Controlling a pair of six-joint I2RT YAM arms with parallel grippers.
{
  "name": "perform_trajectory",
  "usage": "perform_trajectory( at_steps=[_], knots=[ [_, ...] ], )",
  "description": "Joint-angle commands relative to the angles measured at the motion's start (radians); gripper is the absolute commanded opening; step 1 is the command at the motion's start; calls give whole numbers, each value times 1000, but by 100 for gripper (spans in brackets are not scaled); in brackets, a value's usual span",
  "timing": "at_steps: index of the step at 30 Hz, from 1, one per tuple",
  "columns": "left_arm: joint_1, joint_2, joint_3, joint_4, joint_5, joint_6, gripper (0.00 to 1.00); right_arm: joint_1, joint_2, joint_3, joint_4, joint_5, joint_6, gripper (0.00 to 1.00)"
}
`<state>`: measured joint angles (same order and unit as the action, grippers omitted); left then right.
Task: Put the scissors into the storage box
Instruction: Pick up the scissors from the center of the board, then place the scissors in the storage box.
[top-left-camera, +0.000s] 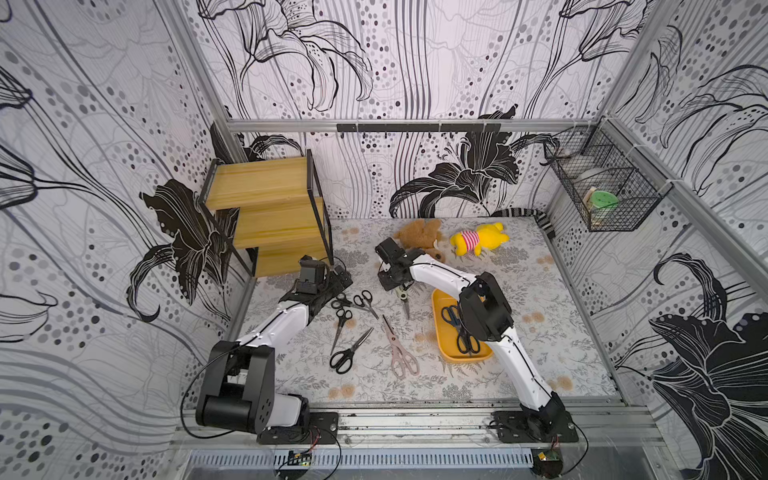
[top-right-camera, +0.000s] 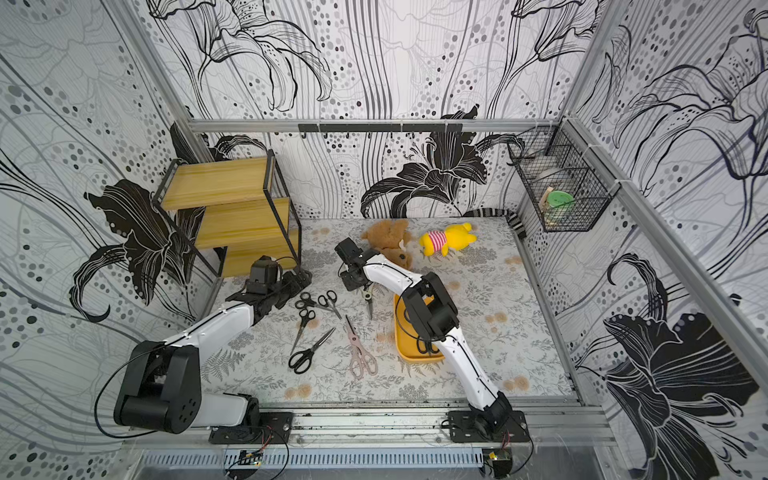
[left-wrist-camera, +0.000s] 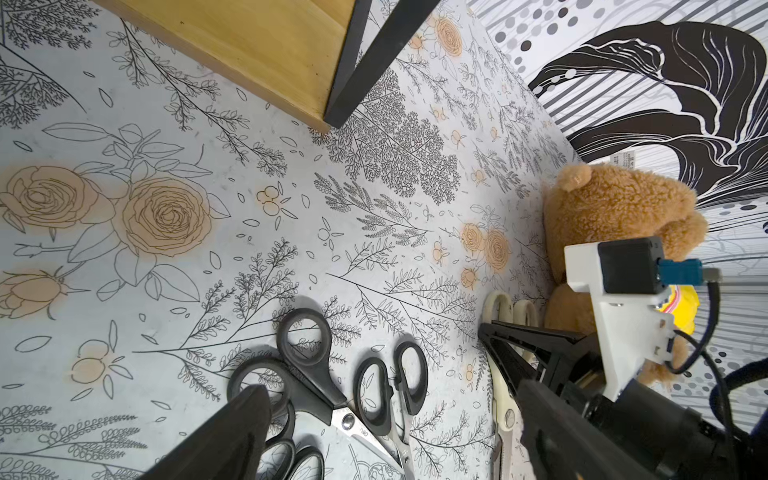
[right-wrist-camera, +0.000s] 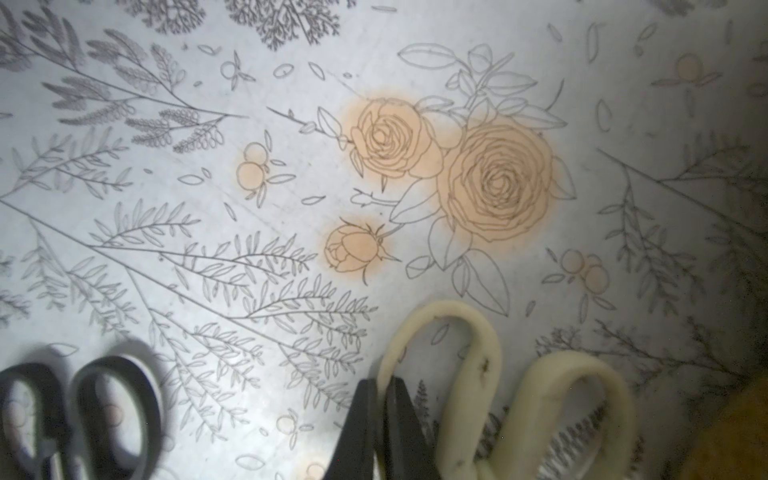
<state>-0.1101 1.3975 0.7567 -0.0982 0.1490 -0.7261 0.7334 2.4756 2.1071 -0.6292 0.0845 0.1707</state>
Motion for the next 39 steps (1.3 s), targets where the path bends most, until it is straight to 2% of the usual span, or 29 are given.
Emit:
perform_trajectory(
  at_steps=[1,12,21,29,34,39],
  knots=[
    [7,-3,-3,31,-16,5,97,-3,-12,-24,0,-40,18,0],
    [8,-3,-6,31,-16,4,97,-2,-147,-12,38,-77,53,0],
    [7,-8,-8,25,-22,8,97,-3,-320,-66,48,-70,77,0],
    [7,8,-11,33,-7,8,97,-2,-582,-332,62,24,101,0],
    [7,16,-17,42,-5,2,97,-2,-691,-492,-14,132,127,0],
    [7,25,-25,52,-4,-1,97,-2,-803,-687,-1,168,184,0]
  ],
)
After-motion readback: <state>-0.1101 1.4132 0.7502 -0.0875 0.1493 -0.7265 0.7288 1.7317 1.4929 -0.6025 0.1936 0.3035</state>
